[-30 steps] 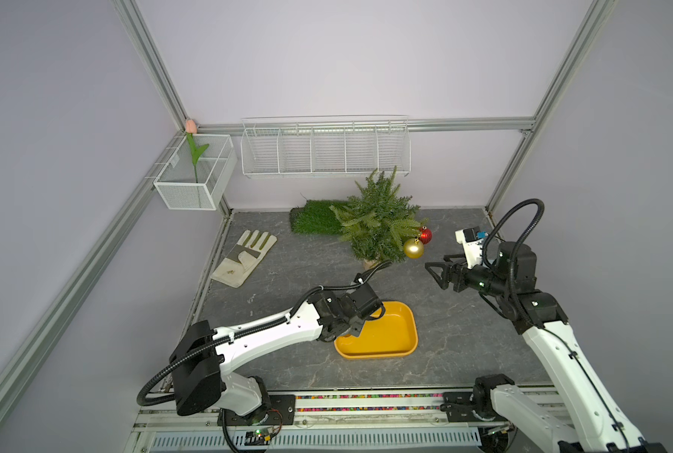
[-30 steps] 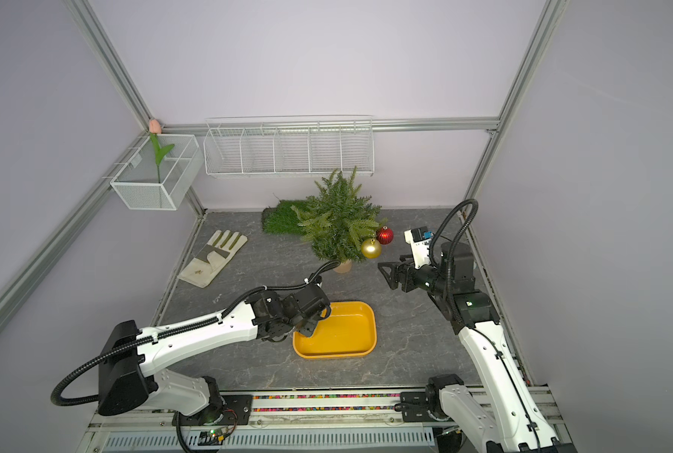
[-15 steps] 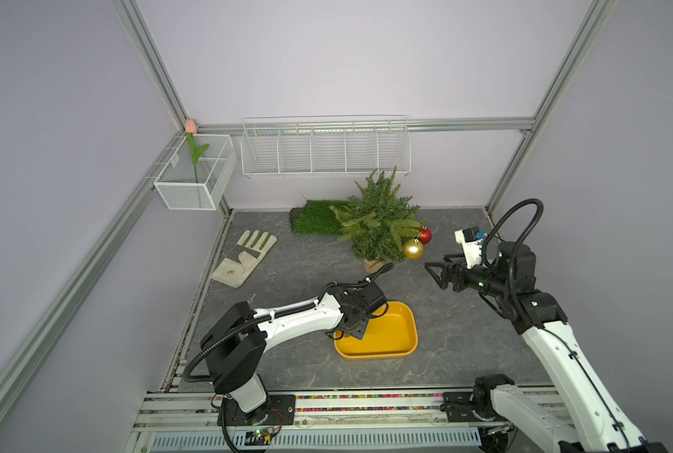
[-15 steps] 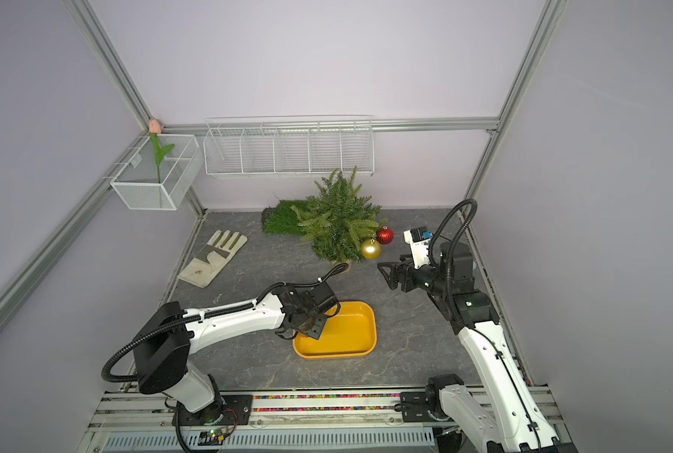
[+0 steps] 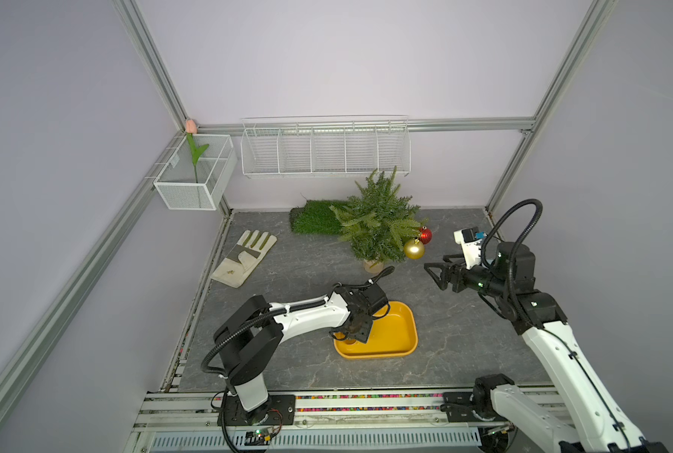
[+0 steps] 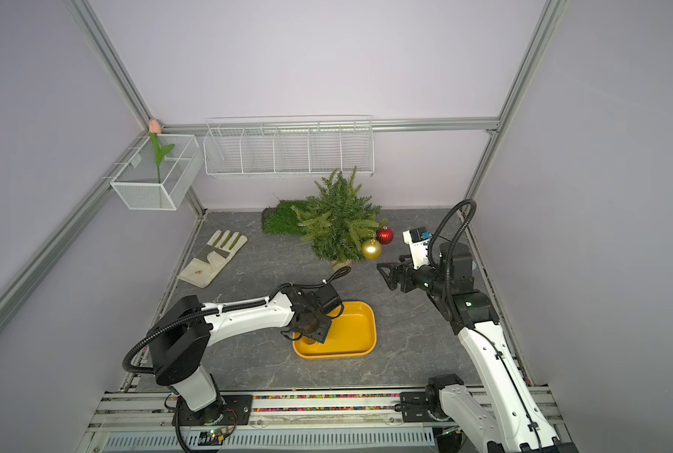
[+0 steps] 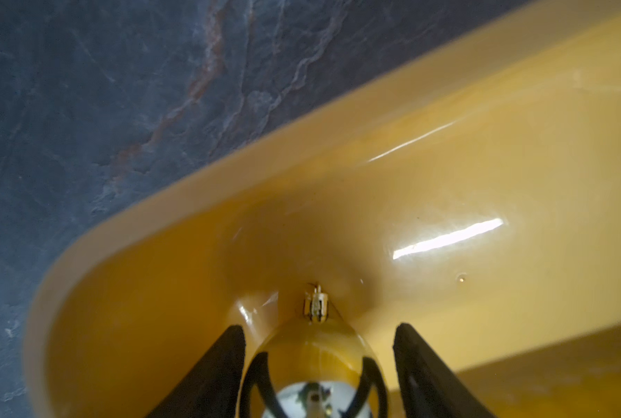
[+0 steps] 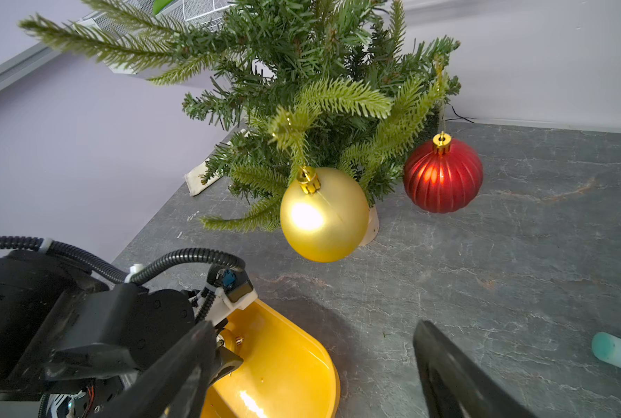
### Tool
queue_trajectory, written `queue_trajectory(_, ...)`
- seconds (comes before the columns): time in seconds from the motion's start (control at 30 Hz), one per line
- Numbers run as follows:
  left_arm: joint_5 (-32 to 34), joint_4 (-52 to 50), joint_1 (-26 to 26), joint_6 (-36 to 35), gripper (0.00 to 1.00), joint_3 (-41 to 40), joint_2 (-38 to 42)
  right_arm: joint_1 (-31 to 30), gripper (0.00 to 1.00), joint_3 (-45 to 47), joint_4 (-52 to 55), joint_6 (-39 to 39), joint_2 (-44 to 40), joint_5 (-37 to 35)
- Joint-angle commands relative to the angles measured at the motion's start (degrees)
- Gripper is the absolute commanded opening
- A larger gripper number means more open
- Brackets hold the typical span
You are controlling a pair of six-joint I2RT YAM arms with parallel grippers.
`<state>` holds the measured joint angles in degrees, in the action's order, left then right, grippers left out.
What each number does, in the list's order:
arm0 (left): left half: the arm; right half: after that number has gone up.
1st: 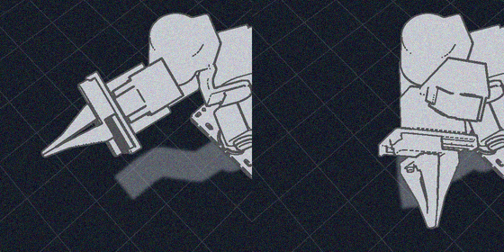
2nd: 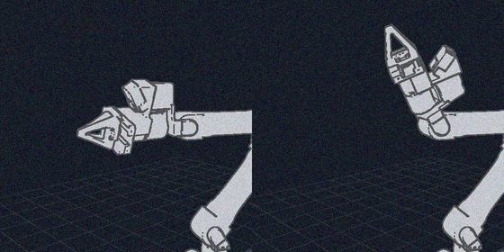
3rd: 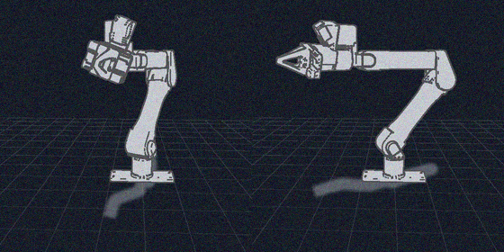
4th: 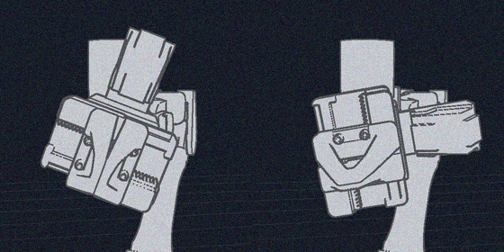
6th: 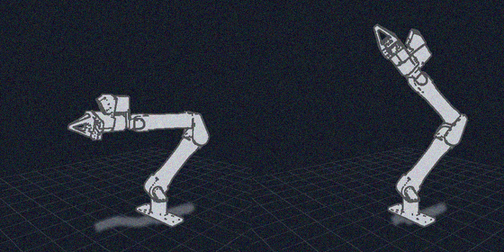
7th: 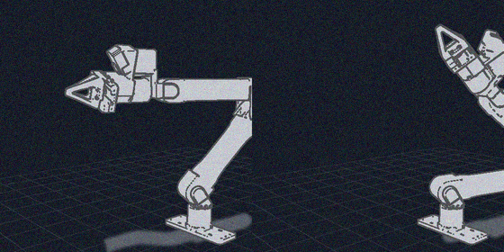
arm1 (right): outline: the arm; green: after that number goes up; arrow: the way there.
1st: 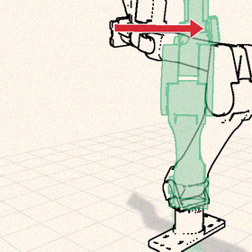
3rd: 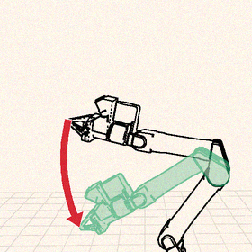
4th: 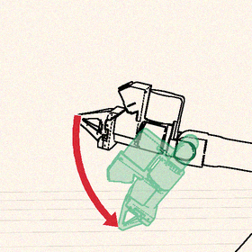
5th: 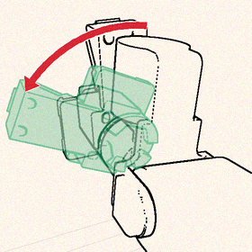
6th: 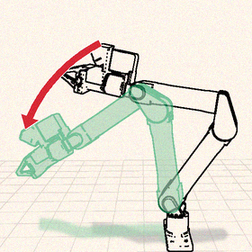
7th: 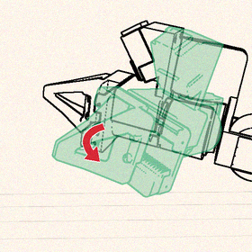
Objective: Decorate the small christmas tree with ornaments
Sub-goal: Pick up an ornament from the container.
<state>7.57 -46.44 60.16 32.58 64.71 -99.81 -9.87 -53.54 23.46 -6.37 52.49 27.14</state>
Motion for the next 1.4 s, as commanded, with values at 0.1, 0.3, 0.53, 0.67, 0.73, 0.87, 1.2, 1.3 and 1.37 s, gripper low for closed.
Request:
queue_trajectory(0.1,-0.12,-4.38,-0.15,1.49,0.68,1.08,0.30,-0.29,0.89,1.07,-0.70,1.02,-0.61,-0.28)
queue_trajectory(0.3,-2.86,-7.14,-0.09,0.77,0.71,1.13,2.25,-0.33,0.89,1.08,-0.88,1.01,-0.38,-0.22)
queue_trajectory(0.53,-3.06,-9.73,-0.04,-0.46,0.68,3.77,1.25,-0.29,0.89,1.07,-0.88,1.12,-0.37,-0.43)
queue_trajectory(0.67,-2.19,-11.33,0.04,-1.19,0.58,4.72,0.75,-0.24,0.89,0.99,-0.79,1.24,-0.37,-0.55)
queue_trajectory(0.73,-1.60,-11.84,0.04,-1.54,0.56,5.35,1.27,-0.25,0.89,0.81,-0.62,1.22,-0.45,-0.51)
queue_trajectory(0.87,0.62,-12.37,-0.04,-4.19,0.55,8.13,5.28,-0.24,0.89,0.16,0.25,1.43,-0.54,-0.76)
queue_trajectory(1.2,-2.07,-0.60,-0.66,-25.36,0.50,13.04,20.78,-0.27,0.88,-2.38,-0.07,-1.90,-2.75,4.15)
queue_trajectory(1.3,-2.04,5.96,-0.75,-33.44,0.48,11.38,25.82,-0.30,0.89,-3.81,-0.08,-1.97,-4.03,6.58)
queue_trajectory(1.37,-0.91,10.88,-0.84,-38.56,0.45,9.28,29.19,-0.31,0.89,-4.92,-0.53,-2.10,-4.56,9.50)
